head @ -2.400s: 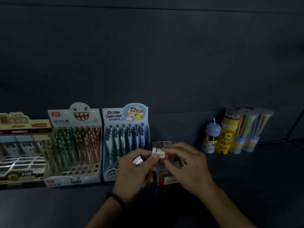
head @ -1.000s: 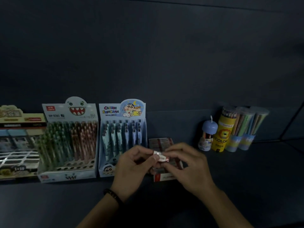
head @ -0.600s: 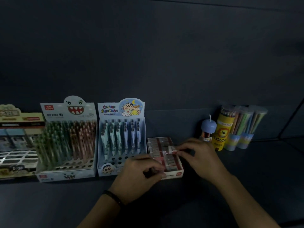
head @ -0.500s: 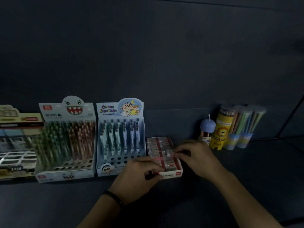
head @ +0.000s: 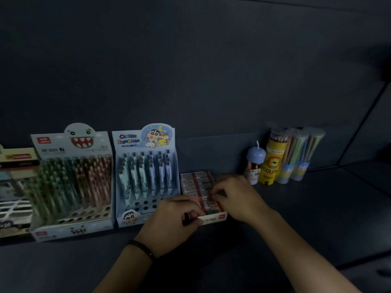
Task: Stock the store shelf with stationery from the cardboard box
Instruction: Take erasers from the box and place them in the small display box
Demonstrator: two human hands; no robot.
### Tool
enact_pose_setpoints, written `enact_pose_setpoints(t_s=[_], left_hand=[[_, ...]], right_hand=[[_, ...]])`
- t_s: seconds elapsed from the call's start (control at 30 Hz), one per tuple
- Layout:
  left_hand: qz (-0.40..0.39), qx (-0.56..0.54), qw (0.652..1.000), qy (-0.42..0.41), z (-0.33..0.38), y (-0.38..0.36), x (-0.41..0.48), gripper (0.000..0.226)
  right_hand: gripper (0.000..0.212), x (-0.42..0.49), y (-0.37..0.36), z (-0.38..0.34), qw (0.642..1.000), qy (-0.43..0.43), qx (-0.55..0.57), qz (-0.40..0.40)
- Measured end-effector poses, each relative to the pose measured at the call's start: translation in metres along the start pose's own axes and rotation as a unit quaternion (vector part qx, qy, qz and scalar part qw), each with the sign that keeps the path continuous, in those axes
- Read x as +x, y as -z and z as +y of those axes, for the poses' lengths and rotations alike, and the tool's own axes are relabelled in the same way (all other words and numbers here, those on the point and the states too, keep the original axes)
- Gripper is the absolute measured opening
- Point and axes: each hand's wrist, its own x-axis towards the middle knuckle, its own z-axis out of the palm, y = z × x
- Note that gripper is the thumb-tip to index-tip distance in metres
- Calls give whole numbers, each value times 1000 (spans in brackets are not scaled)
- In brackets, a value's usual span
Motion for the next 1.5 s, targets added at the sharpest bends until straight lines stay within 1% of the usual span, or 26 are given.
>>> enact_pose_setpoints(t_s=[0.07,0.1,0.17,0.23,0.27,0.33,0.4,0.47,0.53,0.6,0.67,0.73,0.8,0.87,0.9,0.93,1.0,1.03,1.1,1.13,1.2,1.27,1.33,1.4,1.5], left_hand=[[12,-7,1000,-8,-1,3,0,19],[23,-5,1000,-21,1,3,0,17],[39,8,998,-52,12,4,-1,11],[29,17,996,-87,30,1,-3,6],[17,24,994,-104,42,-1,-4,6],[-17,39,989,-142,71,-8,-6,8],[-65,21,982,-179,110,-19,-9,6],[-131,0,969,-210,156,-44,-15,6],[-197,18,948,-249,201,-84,-26,15],[-261,39,923,-282,245,-133,-42,20],[-316,38,899,-301,289,-191,-64,21],[-370,28,876,-307,333,-254,-92,20],[-430,30,848,-309,376,-319,-125,19],[-502,40,813,-291,414,-380,-160,18],[-534,46,797,-279,428,-407,-176,18],[-559,54,782,-268,439,-435,-191,17],[-597,73,756,-256,458,-488,-218,16],[-613,84,744,-251,464,-512,-231,15],[-643,99,720,-242,477,-559,-258,13],[-655,100,711,-234,482,-581,-271,12],[-678,95,694,-223,494,-628,-296,11],[-706,91,668,-219,505,-681,-319,13],[-735,92,634,-224,511,-732,-340,15],[-756,99,610,-214,517,-784,-358,13],[-774,113,594,-190,512,-867,-389,10]], right_hand=[[19,-7,6,-5,1000,-11,8,-2],[21,-15,8,-6,1000,-20,10,15],[20,-42,10,-9,995,-45,23,88],[15,-80,12,-10,981,-83,42,170],[13,-102,15,-11,974,-102,47,198],[12,-150,24,-9,959,-140,57,239],[11,-202,34,-5,947,-177,66,258],[9,-259,40,2,939,-216,66,259],[8,-323,42,14,930,-270,61,243],[6,-393,41,27,910,-340,62,227],[7,-471,34,39,880,-419,64,216],[9,-556,19,48,839,-494,84,212],[12,-644,4,56,787,-567,114,213],[10,-727,-7,59,735,-629,149,204],[7,-766,-15,62,718,-649,167,185],[12,-803,-23,67,699,-676,181,148],[34,-871,-35,79,663,-718,188,95],[40,-903,-42,86,647,-736,183,77],[30,-957,-57,102,610,-765,196,63],[30,-979,-66,113,586,-779,212,67],[39,-1018,-90,141,541,-801,245,72],[47,-1050,-122,173,514,-812,272,50],[52,-1075,-154,203,500,-815,293,3],[53,-1097,-184,236,484,-815,317,-34],[50,-1133,-238,292,475,-816,330,-21]])
